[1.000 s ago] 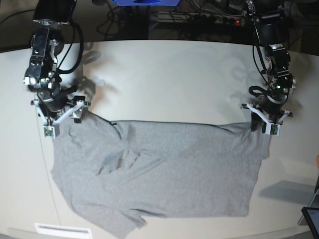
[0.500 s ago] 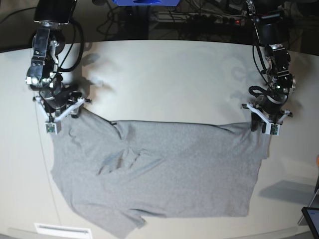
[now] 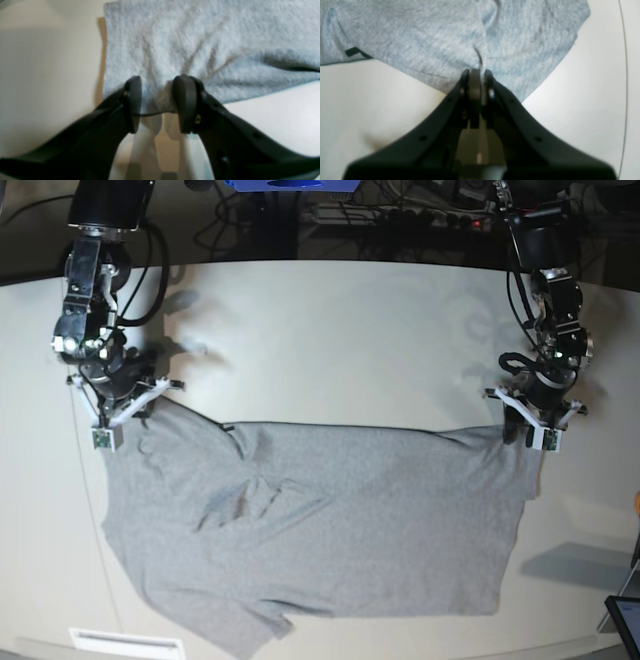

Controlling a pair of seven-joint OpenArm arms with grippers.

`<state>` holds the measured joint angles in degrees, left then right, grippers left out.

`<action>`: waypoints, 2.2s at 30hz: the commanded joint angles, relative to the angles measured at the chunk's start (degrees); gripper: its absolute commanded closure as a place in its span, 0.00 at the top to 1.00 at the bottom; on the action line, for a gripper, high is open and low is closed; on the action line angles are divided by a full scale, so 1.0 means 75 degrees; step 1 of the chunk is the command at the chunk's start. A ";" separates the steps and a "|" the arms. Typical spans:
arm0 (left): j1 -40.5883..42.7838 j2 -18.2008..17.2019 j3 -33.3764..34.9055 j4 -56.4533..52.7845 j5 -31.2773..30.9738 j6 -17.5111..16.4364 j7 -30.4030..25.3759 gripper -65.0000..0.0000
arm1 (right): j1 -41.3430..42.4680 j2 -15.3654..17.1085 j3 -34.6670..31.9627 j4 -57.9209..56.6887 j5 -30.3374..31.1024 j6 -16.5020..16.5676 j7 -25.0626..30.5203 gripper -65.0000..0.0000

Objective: Fold the T-shirt properly
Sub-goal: 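Hold the shirt's shoulder edge with both grippers, pulling it taut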

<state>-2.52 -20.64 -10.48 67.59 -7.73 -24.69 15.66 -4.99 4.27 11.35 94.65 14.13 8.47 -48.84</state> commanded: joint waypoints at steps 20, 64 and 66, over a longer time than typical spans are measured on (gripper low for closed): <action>-0.0068 -0.0172 -0.0050 0.0113 -0.0019 0.0027 -0.0078 0.37 | 0.0848 0.0468 -0.0008 -0.0412 -0.0014 0.0014 0.0141 0.02; -0.0068 -0.0395 -0.0050 0.0066 0.0040 0.0015 -0.0078 0.37 | 0.2008 0.1077 -0.0359 -0.1596 -0.0038 0.0014 0.0329 0.03; -0.0068 -0.0395 -0.0050 0.0066 0.0040 0.0015 -0.0078 0.37 | 0.2008 0.1077 -0.0359 -0.1772 -0.0038 0.0014 0.0329 0.03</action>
<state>-2.37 -22.39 -10.50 67.35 -7.49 -24.91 16.23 8.75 11.68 8.54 80.71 13.82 8.91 -47.31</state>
